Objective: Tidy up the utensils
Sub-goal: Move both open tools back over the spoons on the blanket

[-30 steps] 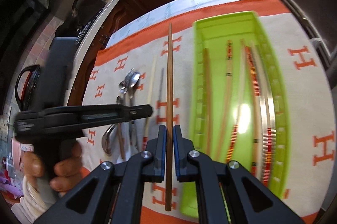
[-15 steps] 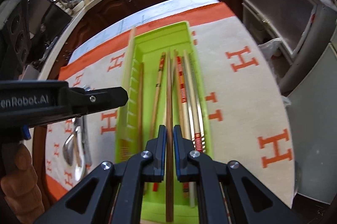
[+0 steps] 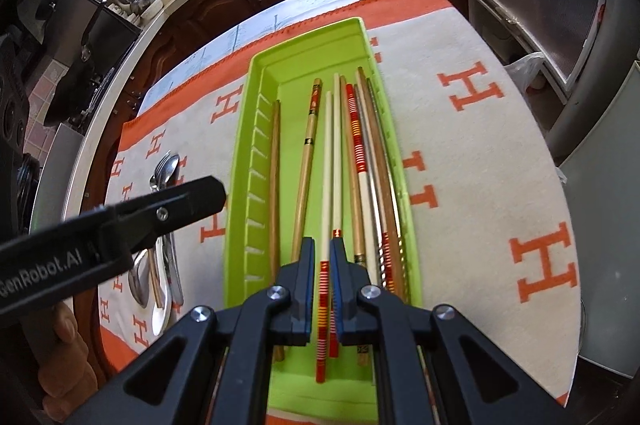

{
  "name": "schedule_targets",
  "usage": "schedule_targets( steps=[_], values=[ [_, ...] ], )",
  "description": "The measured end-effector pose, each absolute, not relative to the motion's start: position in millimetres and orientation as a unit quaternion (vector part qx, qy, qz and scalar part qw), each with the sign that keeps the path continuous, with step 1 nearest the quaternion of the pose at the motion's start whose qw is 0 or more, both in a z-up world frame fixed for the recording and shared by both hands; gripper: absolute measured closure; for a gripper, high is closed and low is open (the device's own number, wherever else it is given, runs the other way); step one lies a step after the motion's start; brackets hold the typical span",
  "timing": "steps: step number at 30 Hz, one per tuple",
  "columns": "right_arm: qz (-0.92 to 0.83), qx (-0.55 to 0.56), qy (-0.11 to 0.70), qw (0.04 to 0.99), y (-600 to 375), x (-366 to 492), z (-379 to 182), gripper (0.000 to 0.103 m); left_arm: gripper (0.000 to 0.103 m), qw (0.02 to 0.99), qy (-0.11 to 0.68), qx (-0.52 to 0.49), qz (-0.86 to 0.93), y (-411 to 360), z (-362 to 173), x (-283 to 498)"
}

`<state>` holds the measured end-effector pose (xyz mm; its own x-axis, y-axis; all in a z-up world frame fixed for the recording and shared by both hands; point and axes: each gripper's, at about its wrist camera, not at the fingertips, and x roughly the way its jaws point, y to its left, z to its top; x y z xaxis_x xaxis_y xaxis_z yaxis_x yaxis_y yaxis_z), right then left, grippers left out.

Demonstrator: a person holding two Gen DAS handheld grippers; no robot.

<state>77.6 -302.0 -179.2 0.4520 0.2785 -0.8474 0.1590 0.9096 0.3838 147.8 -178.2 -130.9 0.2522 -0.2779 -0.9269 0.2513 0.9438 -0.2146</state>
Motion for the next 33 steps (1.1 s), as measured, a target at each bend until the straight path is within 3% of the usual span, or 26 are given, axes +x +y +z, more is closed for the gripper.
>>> schedule_targets(
  steps=[26,30,33],
  values=[
    [0.088,0.152,0.533,0.828,-227,65,-153,0.095,0.061,0.844,0.527,-0.023,-0.096,-48,-103,96],
    [0.093,0.144,0.539,0.825,-211,68,-151,0.084,0.061,0.847,0.522,-0.04,-0.093,-21,-101,94],
    [0.099,0.135,0.542,0.824,-198,69,-149,0.083,0.061,0.849,0.517,-0.06,-0.088,7,-98,95]
  ],
)
